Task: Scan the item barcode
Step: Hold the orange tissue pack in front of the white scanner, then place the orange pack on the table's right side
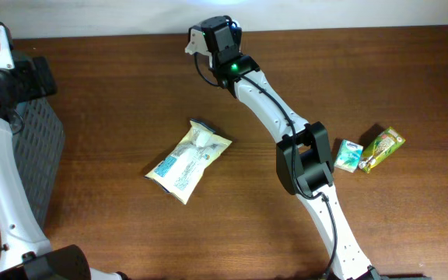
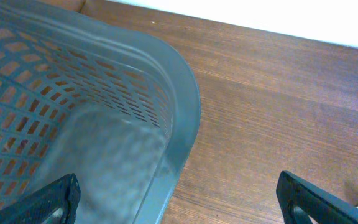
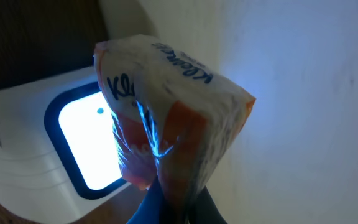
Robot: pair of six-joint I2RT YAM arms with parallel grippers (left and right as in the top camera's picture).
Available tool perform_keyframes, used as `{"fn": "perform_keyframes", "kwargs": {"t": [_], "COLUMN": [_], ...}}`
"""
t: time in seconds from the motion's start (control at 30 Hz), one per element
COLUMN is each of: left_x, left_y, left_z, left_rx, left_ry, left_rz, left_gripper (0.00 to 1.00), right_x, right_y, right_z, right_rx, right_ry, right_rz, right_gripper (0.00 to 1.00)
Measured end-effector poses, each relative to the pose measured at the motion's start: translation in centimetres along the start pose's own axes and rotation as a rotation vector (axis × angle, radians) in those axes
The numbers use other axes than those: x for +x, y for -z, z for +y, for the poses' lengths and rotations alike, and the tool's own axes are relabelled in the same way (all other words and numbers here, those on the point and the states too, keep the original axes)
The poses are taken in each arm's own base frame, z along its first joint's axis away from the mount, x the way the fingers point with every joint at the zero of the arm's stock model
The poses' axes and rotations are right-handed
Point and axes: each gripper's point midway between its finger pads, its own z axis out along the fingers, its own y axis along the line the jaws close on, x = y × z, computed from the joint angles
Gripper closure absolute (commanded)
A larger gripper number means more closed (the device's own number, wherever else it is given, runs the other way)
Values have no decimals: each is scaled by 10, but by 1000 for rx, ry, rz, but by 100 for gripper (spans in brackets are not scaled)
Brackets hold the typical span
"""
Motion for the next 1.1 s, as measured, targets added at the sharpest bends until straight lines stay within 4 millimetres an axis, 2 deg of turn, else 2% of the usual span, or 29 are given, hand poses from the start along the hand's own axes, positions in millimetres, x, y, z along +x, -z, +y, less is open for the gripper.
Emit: {"fn": "perform_keyframes", "kwargs": {"t": [0.1,0.23,0.4,0.7,0.83,0.9,1.0,1.07,1.1], "left_x": [0,0,0,0,0,0,0,0,0], "left_y": [0,0,0,0,0,0,0,0,0], "left_z": [0,0,0,0,0,0,0,0,0], "left_rx": [0,0,0,0,0,0,0,0,0], "left_ry": [0,0,0,0,0,0,0,0,0], "left_rz": [0,0,0,0,0,0,0,-1,1], "left_gripper": [1,1,1,1,1,1,1,1,1], "right_x": [6,26,39,41,45,43,33,41,47], "right_y": [0,2,4,4,5,10,56,115,140], "right_z": [-11,-20,-13,-13,10,10,-32,-75,-90], "right_rx": [51,100,76,76,-22,-44,-75,-101,-112], "right_ry": [-18,-24,7,9,70,34,-133,-274,-322], "right_rz": [41,151,219,227,234,219,140,123,125], "right_gripper": [96,96,96,96,96,96,96,96,96]}}
